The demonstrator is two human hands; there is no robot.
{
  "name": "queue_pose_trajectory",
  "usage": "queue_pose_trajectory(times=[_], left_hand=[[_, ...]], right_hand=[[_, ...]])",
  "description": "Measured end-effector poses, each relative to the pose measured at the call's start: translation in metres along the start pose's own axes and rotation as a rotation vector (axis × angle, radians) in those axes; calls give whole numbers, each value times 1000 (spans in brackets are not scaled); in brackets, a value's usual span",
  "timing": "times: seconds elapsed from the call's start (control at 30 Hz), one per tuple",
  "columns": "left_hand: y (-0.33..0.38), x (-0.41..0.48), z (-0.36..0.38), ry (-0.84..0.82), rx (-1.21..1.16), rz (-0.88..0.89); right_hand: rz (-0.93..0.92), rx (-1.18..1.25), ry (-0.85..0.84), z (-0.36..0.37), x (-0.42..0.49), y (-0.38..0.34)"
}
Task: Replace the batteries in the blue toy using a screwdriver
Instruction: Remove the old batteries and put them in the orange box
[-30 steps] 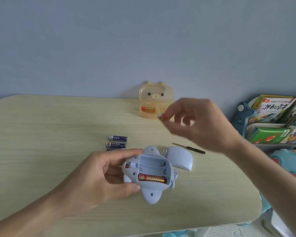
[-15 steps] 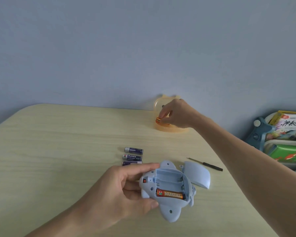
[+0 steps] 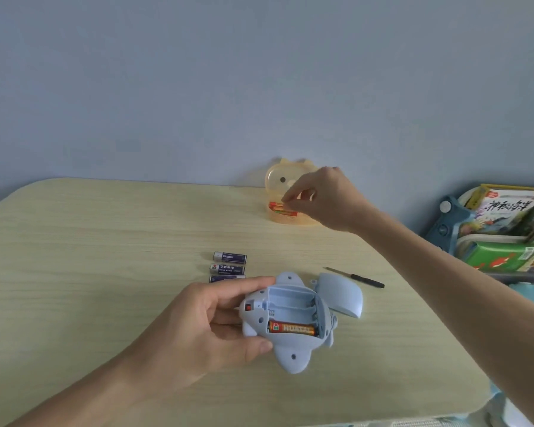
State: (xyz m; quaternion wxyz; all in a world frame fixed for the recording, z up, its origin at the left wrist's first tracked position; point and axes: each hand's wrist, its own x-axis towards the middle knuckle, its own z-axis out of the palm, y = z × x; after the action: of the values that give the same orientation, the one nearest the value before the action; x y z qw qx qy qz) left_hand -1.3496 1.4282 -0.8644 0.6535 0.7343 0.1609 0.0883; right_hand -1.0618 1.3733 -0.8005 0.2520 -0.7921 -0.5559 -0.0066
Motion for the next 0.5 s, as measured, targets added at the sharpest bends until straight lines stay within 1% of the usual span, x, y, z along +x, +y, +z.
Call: queue_pose_trajectory(times=[0.07, 0.17, 0.2, 0.27, 0.33, 0.4, 0.5], left_hand=[[-1, 0, -1, -3, 3, 4], [-1, -1, -1, 3, -15, 8], [-1, -1, -2, 3, -22, 13], [1, -1, -2, 3, -43, 30], [2, 0, -2, 7, -47, 48], [2, 2, -1, 12, -49, 59], [2, 2, 2, 9, -62, 70]], right_hand=[[-43, 127, -6, -19, -45, -13], [-21, 389, -119, -42, -120, -23], [-10, 437, -158, -47, -140, -23], [16, 449, -227, -47, -169, -19], [29, 424, -257, -37, -184, -17], [37, 432, -257, -24, -188, -22], [71, 481, -215, -9, -190, -27]])
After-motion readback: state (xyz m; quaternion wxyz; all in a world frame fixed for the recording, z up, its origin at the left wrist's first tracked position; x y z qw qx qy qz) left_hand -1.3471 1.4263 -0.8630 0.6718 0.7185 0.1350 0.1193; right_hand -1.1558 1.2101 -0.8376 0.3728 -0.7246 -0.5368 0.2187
